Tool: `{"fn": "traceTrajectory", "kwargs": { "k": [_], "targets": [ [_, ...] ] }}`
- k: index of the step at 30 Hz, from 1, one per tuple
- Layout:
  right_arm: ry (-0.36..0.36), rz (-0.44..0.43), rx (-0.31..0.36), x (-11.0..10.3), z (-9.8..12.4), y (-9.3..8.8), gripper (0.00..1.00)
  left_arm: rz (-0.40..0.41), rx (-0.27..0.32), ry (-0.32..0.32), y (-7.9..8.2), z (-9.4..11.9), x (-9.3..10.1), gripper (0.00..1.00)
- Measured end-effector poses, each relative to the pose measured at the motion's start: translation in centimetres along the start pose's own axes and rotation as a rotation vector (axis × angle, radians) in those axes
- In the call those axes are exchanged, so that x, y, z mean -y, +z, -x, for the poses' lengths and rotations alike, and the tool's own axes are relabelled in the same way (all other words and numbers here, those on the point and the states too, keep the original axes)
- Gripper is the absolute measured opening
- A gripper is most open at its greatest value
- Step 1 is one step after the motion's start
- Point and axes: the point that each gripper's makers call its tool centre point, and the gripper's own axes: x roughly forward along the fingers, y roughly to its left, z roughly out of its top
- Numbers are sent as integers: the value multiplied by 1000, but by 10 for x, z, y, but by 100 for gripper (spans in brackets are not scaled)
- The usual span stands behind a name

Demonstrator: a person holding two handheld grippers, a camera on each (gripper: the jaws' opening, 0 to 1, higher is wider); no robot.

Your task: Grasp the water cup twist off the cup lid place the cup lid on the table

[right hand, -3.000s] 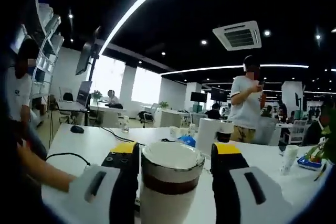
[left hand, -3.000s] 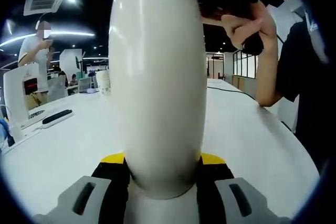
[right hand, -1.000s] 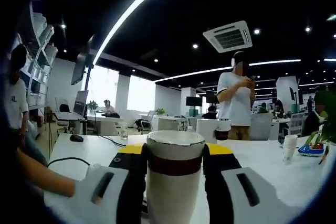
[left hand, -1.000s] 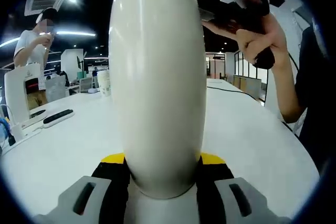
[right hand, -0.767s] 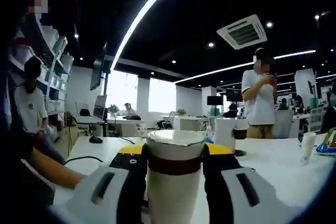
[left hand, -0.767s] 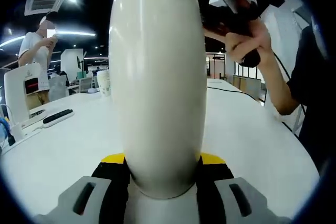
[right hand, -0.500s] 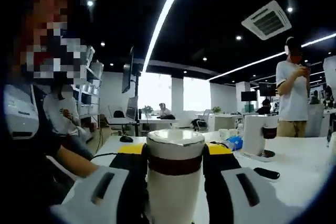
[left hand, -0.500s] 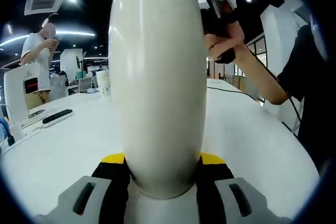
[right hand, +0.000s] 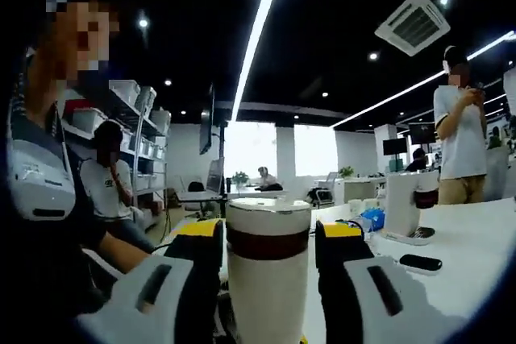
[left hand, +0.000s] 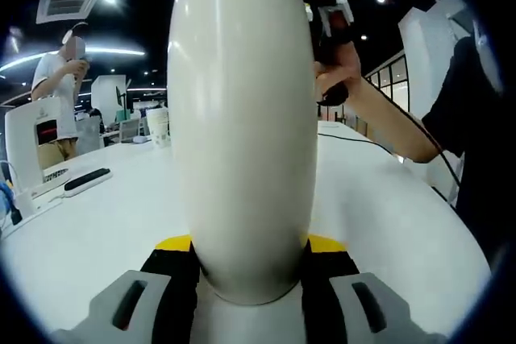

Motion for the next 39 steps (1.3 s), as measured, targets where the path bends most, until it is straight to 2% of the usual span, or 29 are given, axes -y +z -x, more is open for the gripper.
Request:
{"fn": "traceTrajectory", "kwargs": {
  "k": [2, 4, 7, 9, 11, 16, 21, 24, 27, 32, 34, 39],
  "targets": [
    [-75, 36, 16, -3, 3, 2, 65, 0, 0, -1, 0, 0, 0, 51],
    [-195, 79, 51, -10, 7, 8, 64, 0, -1, -1, 0, 0, 0, 51],
    [-379, 112, 62, -11, 14, 15, 61, -1, -1, -1, 0, 0, 1, 51],
    [-475, 136, 83, -10, 17, 23, 55, -2, -2, 0, 0, 0, 1, 51],
    [-511, 156, 108, -15, 14, 30, 53, -2, -2, 1, 0, 0, 1, 51],
    [-587, 196, 14, -5, 3, 17, 55, -2, -2, 4, 0, 1, 1, 51],
    [-561, 173, -44, 0, -7, 1, 57, -2, -2, 5, 0, 1, 1, 51],
    [-558, 192, -100, 5, -10, -13, 53, -1, -3, 8, 0, 1, 1, 51],
    [-554, 178, -85, 8, -8, -16, 48, 0, -2, 12, 0, 1, 1, 51],
    [-507, 149, -43, 5, -6, -13, 47, -1, -1, 13, 1, 1, 1, 51],
    [-477, 147, -38, 4, -7, -12, 47, 1, -2, 13, 1, 1, 1, 51],
    [-269, 110, -53, -1, -11, -13, 46, 4, -3, 13, 0, 1, 1, 51]
  ]
}}
